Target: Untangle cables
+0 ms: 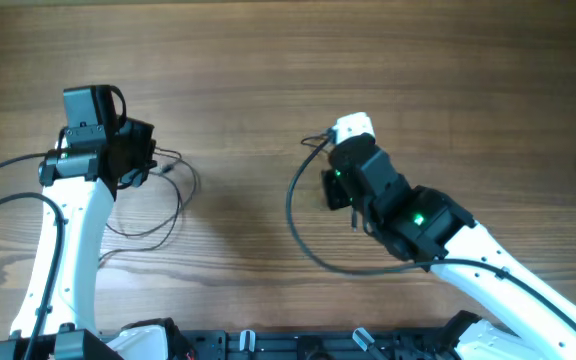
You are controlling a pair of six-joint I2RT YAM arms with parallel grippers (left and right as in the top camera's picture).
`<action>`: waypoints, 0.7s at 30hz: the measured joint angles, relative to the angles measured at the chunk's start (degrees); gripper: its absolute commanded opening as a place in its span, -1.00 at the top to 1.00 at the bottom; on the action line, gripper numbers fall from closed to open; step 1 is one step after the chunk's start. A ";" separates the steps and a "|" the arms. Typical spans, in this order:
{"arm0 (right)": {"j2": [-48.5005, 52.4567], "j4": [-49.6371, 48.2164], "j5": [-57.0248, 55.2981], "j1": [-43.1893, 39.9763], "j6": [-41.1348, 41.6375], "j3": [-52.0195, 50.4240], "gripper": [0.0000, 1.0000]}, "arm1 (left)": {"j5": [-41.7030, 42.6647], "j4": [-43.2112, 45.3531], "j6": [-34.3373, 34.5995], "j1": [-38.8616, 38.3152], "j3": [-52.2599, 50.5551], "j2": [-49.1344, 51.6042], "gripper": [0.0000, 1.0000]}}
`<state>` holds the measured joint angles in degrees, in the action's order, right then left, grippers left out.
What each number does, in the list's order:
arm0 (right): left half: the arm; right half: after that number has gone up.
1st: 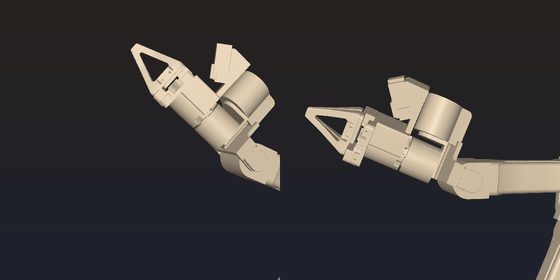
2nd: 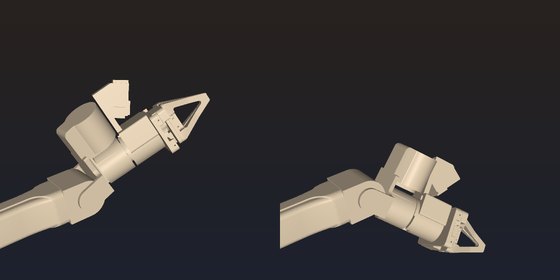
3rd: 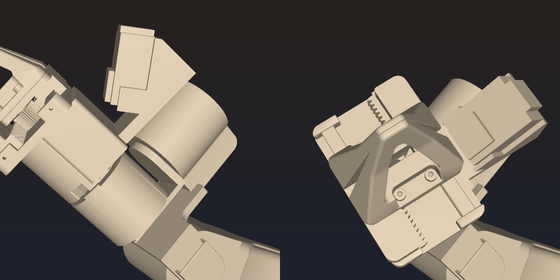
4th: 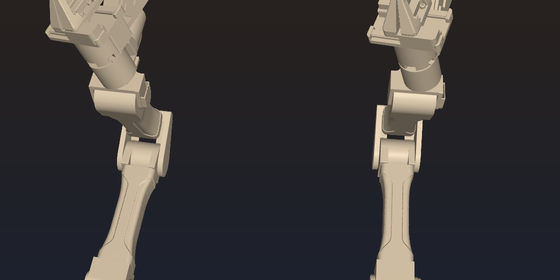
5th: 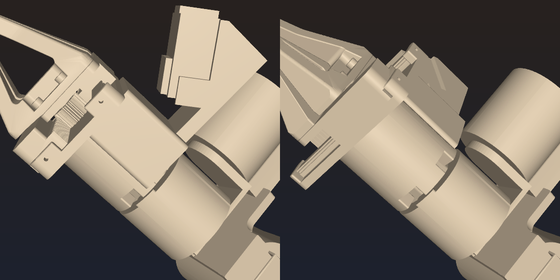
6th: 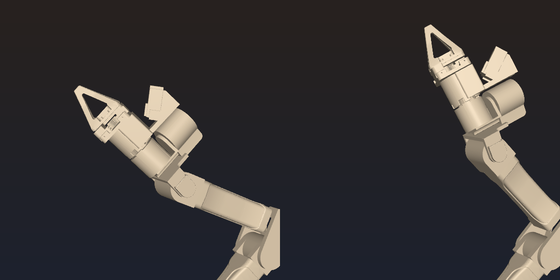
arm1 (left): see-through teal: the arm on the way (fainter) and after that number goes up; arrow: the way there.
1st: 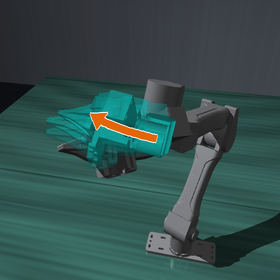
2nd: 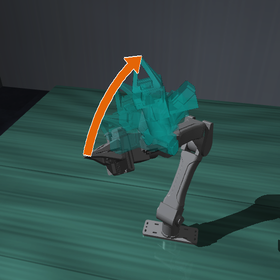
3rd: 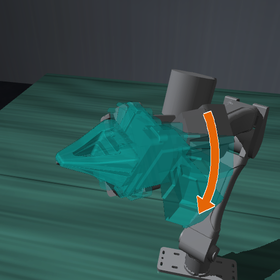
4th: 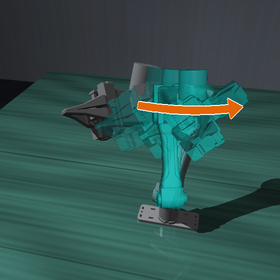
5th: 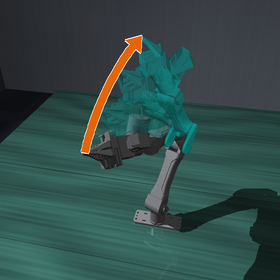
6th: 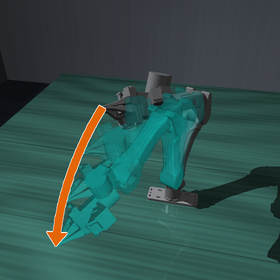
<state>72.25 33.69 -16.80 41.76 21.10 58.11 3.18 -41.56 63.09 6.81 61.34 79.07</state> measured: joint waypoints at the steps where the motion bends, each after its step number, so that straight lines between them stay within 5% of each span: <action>1: 0.42 -0.07 -0.50 -0.44 0.94 0.00 0.75 | -0.28 -0.20 0.24 -0.02 0.00 0.07 0.63; 3: 1.53 -0.39 -1.36 -0.61 2.27 0.00 0.31 | -0.33 -0.28 0.24 -0.28 0.00 0.20 0.42; 4: 2.56 -0.59 -2.10 -0.61 2.54 0.00 -0.19 | -0.33 -0.35 0.15 -0.66 0.00 0.22 0.21; 5: 3.80 -0.66 -3.06 -0.61 3.82 0.00 -0.54 | -0.35 -0.42 0.28 -1.18 0.00 0.22 -0.06; 6: 5.46 -0.68 -4.22 -0.70 5.40 0.00 -0.79 | -0.35 -0.57 0.48 -2.05 0.00 0.22 -0.71; 7: 6.49 -0.72 -4.81 -0.96 6.58 0.00 -1.00 | -0.35 -0.83 0.28 -2.67 0.00 0.22 -1.00; 21: 16.96 -0.81 -1.09 -5.81 17.31 0.00 -0.99 | -0.31 -1.60 0.44 -7.61 0.00 0.22 -1.00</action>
<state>89.21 32.88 -17.89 35.94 38.41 58.11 2.87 -43.16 63.53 -0.80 61.34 79.29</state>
